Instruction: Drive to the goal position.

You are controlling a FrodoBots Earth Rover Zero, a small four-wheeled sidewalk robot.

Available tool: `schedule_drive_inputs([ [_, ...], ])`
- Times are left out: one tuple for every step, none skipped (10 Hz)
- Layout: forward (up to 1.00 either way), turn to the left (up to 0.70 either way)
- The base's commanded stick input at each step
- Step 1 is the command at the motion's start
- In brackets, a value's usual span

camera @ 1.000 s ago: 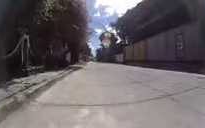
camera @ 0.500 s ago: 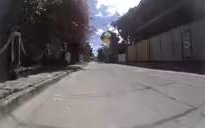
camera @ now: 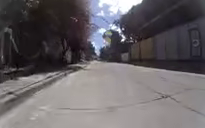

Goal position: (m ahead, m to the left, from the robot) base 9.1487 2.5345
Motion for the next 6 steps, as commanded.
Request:
schedule_drive_inputs([
  [1.0,0.03],
  [1.0,0.1],
  [1.0,0.11],
  [1.0,0.0],
  [1.0,0.0],
  [1.0,0.0],
])
